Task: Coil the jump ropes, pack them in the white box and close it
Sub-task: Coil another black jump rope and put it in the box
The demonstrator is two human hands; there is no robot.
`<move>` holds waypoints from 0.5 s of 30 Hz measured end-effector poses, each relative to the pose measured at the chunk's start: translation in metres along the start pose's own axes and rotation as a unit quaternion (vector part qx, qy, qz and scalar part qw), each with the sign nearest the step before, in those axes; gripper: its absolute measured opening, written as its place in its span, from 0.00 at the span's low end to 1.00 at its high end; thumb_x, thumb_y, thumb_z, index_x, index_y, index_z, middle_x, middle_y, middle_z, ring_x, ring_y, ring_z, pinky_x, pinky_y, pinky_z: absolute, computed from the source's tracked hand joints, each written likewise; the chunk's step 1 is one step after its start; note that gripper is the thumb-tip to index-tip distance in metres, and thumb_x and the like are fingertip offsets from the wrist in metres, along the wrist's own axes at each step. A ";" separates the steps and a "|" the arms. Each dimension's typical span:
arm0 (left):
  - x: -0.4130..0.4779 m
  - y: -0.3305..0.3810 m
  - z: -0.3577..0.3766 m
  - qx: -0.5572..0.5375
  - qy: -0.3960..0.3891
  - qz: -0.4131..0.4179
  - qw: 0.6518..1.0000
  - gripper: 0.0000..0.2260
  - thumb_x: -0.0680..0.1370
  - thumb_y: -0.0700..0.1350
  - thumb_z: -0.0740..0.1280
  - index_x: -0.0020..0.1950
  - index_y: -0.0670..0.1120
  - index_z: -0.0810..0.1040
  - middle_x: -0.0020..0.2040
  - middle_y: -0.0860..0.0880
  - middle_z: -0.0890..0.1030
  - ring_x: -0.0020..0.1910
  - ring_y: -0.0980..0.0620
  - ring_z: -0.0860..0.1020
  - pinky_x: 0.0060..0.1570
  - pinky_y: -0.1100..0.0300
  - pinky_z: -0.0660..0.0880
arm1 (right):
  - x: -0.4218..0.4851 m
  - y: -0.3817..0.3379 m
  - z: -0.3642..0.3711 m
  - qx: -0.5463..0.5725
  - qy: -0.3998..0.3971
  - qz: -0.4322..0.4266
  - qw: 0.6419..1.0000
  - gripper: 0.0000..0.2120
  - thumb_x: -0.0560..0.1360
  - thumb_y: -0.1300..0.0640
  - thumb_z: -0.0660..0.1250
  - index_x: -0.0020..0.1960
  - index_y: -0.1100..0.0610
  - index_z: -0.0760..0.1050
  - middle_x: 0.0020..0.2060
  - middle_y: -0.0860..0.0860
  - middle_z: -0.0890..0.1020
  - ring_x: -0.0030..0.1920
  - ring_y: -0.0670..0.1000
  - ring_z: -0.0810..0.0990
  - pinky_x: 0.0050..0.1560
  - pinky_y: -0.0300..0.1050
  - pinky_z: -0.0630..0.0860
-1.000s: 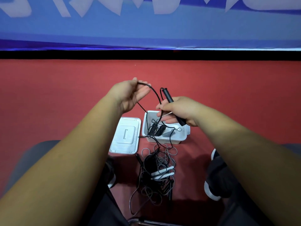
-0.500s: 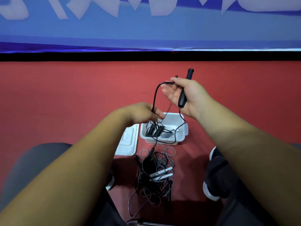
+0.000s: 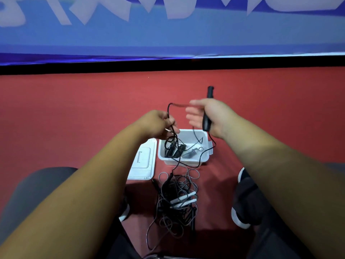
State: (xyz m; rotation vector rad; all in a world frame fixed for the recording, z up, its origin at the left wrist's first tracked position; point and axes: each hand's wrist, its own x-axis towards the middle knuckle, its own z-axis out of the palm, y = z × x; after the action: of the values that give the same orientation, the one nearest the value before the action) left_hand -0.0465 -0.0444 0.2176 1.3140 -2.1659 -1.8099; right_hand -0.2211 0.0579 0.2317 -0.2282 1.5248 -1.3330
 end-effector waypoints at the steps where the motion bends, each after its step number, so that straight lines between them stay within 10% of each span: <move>1: -0.001 0.003 -0.002 -0.027 0.010 0.002 1.000 0.09 0.88 0.44 0.60 0.54 0.43 0.78 0.49 0.43 0.88 0.38 0.48 0.81 0.44 0.55 0.79 | 0.001 0.006 0.000 -0.086 -0.006 0.012 0.996 0.13 0.84 0.56 0.66 0.67 0.54 0.81 0.53 0.53 0.89 0.51 0.52 0.88 0.47 0.49 0.86; 5: -0.005 0.008 -0.009 -0.108 0.039 0.015 0.993 0.10 0.88 0.45 0.60 0.59 0.41 0.78 0.53 0.42 0.88 0.40 0.47 0.80 0.54 0.46 0.82 | 0.001 0.034 0.009 -0.286 -0.059 0.034 0.956 0.15 0.78 0.63 0.66 0.57 0.47 0.83 0.59 0.52 0.84 0.54 0.52 0.82 0.57 0.50 0.78; 11: -0.011 0.016 -0.015 -0.163 0.071 0.032 0.984 0.09 0.88 0.46 0.60 0.57 0.43 0.76 0.50 0.45 0.88 0.37 0.46 0.82 0.44 0.50 0.84 | 0.002 0.051 0.015 -0.304 -0.110 0.002 0.946 0.10 0.80 0.58 0.71 0.61 0.54 0.82 0.52 0.54 0.89 0.51 0.55 0.86 0.57 0.53 0.79; 15: -0.010 0.015 -0.022 -0.182 0.134 0.038 0.973 0.10 0.88 0.46 0.59 0.58 0.43 0.77 0.50 0.45 0.88 0.39 0.48 0.82 0.49 0.49 0.84 | -0.003 0.044 0.015 -0.308 -0.117 0.001 0.944 0.06 0.83 0.56 0.69 0.59 0.53 0.80 0.39 0.50 0.87 0.40 0.53 0.82 0.42 0.46 0.81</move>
State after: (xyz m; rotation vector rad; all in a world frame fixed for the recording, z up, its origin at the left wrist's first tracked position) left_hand -0.0378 -0.0567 0.2420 1.2809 -1.6309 -1.7711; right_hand -0.1879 0.0667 0.2005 -0.7506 1.6913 -0.7567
